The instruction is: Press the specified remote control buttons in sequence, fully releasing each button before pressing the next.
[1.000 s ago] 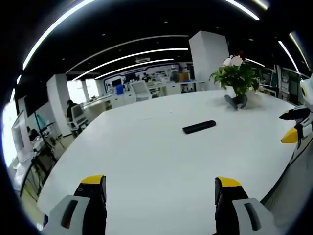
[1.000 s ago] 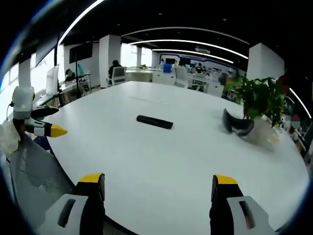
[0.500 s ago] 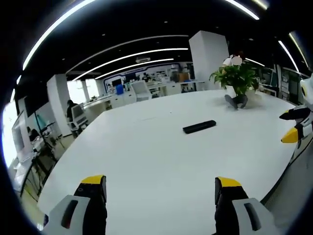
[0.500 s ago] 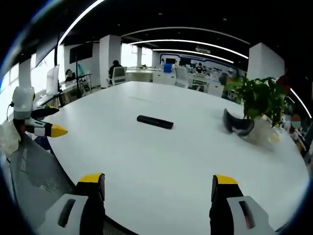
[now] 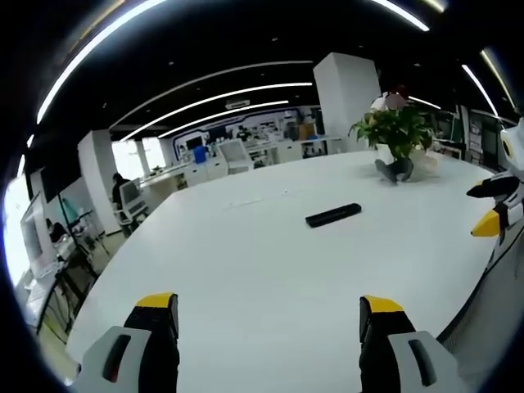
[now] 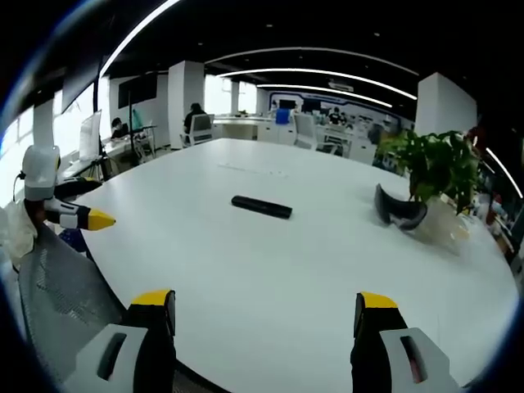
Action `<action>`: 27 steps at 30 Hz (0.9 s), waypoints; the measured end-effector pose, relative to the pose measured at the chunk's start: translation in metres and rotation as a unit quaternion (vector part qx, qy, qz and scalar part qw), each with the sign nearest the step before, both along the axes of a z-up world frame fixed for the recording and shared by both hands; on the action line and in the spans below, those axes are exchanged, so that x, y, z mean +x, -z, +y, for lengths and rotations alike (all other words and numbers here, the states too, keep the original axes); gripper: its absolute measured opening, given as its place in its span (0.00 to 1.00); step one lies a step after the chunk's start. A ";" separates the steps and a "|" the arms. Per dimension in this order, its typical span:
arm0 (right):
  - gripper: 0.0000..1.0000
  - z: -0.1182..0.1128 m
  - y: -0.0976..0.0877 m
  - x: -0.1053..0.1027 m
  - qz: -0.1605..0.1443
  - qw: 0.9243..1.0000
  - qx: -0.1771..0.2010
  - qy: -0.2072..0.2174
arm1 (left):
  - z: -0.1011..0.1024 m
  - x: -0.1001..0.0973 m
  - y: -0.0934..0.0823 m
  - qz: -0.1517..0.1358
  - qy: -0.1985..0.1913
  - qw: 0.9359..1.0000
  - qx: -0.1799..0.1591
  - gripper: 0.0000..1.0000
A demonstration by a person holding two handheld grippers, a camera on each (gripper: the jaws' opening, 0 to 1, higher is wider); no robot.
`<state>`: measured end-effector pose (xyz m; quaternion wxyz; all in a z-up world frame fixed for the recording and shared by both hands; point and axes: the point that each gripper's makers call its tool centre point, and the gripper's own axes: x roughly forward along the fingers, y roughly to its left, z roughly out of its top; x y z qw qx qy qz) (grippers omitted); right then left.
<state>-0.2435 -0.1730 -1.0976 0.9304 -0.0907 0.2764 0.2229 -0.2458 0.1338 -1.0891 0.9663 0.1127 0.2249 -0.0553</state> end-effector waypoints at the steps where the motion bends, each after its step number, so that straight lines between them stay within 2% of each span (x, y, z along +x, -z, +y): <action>1: 0.90 0.000 0.000 0.000 0.000 1.000 0.001 0.000 | 0.000 0.000 0.000 -0.001 0.000 1.000 0.000 0.94; 10: 0.89 0.000 0.000 -0.001 0.003 1.000 0.001 -0.001 | 0.001 0.001 -0.002 0.001 -0.002 1.000 0.007 0.94; 13: 0.90 0.001 0.000 -0.001 0.004 1.000 0.005 -0.003 | -0.003 0.001 -0.004 0.006 0.015 0.999 0.031 0.94; 17: 0.89 0.001 0.001 -0.001 0.007 1.000 0.004 -0.002 | -0.013 0.005 -0.013 -0.002 0.035 0.999 0.041 0.95; 19: 0.88 0.001 0.001 -0.001 0.008 1.000 0.007 -0.001 | -0.014 0.010 -0.014 -0.003 0.045 0.997 0.058 0.95; 27: 0.85 0.001 0.002 -0.002 0.012 1.000 0.007 -0.002 | -0.022 0.029 -0.025 -0.007 0.078 0.994 0.074 0.95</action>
